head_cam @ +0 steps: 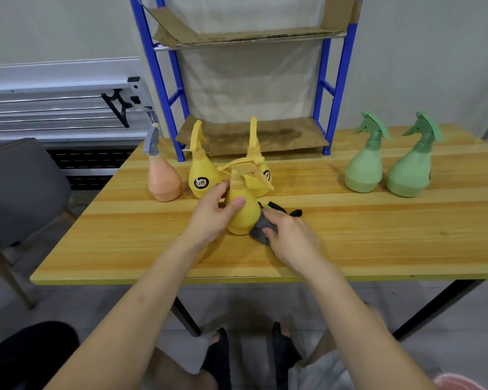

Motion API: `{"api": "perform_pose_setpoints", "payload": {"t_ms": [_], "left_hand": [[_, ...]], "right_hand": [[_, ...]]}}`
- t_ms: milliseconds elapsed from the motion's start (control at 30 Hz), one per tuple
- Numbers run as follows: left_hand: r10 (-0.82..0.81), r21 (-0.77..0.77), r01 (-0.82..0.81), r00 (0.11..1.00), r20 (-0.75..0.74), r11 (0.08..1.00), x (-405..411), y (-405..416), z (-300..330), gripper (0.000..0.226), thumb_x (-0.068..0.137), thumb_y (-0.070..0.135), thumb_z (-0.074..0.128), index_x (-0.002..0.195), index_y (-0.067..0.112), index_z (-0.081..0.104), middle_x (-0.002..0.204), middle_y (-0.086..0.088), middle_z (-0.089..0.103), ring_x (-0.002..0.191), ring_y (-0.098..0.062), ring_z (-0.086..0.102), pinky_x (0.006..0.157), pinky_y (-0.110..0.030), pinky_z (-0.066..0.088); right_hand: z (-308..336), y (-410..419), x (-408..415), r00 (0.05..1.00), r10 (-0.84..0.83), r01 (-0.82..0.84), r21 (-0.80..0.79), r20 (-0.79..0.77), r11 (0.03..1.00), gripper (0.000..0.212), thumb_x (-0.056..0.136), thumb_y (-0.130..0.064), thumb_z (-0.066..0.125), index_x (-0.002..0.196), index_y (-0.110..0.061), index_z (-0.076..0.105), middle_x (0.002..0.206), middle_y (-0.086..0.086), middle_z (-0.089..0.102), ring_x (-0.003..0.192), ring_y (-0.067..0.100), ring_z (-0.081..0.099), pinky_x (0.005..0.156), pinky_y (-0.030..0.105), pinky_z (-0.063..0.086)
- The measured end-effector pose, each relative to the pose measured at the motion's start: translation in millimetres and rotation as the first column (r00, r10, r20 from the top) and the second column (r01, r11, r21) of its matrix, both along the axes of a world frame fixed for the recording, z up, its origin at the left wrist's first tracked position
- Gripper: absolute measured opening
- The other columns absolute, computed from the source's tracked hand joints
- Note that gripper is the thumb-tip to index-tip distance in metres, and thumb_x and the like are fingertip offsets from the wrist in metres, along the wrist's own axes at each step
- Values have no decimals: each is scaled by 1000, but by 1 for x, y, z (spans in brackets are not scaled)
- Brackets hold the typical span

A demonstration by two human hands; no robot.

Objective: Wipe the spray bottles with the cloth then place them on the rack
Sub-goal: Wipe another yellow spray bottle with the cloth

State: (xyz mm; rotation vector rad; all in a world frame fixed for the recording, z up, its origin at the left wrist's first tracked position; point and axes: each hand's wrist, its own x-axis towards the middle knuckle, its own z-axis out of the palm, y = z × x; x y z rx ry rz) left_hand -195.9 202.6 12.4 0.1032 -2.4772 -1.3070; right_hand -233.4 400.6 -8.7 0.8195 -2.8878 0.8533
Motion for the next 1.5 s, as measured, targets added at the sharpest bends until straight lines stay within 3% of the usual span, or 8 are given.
{"api": "perform_pose_setpoints", "payload": {"t_ms": [200,433,667,867,1100,1167,1300,1500], "left_hand": [[-92,116,86,994,51,990,6,-8,3,53,96,43,66,139,23,44,139,8,58,133,-7,52,113,-40,45],[64,-82,-66,998,-19,994,-2,-7,-6,46,106,26,51,148,8,46,137,-8,49,127,-15,45,115,-43,36],[83,49,-83,996,-9,995,-4,5,-11,70,87,53,69,142,19,43,137,6,56,125,-9,52,99,-19,43],[30,80,-30,1000,-5,996,-5,-2,-11,65,85,59,72,135,26,47,130,10,62,122,-9,58,105,-41,50],[-82,94,77,995,52,993,8,-9,-7,43,97,35,65,134,44,45,132,23,58,122,6,55,98,-10,42],[-28,56,25,999,46,998,8,-9,-6,43,97,42,62,135,46,41,137,19,51,130,0,48,107,-16,38],[18,-80,-12,997,69,997,2,-17,-16,78,91,77,47,154,31,37,152,-6,45,146,-33,34,115,-58,36],[25,168,-25,1000,8,985,7,-2,-13,52,98,45,62,141,23,43,138,10,55,128,-8,52,112,-43,44]], "right_hand": [[9,-7,-25,1000,17,-18,64,21,998,49,101,-23,52,145,-42,48,138,-5,62,120,32,59,88,43,54],[4,0,-2,999,33,-33,47,8,998,47,101,-26,56,147,-33,49,149,-10,53,126,29,57,91,41,52],[-2,-1,15,999,-2,3,36,-44,999,38,100,-29,58,138,-29,55,142,-10,57,119,26,60,80,36,49],[0,-3,2,999,-18,18,24,-30,1000,28,99,-28,58,126,-32,59,127,-9,65,109,29,63,68,34,41],[9,-4,-24,1000,21,-21,50,13,999,46,101,-26,52,145,-39,50,136,-4,64,120,31,59,86,44,54],[10,-4,-22,1000,18,-18,48,-2,999,44,101,-25,52,143,-38,52,134,-3,65,117,32,60,85,44,54],[5,-2,-5,999,28,-27,20,-36,999,32,99,-27,57,129,-36,57,125,-7,67,108,31,63,73,37,50],[-3,-1,24,996,-10,10,-1,-89,1000,37,99,-29,59,136,-29,55,136,-10,61,114,25,63,80,38,52]]}}
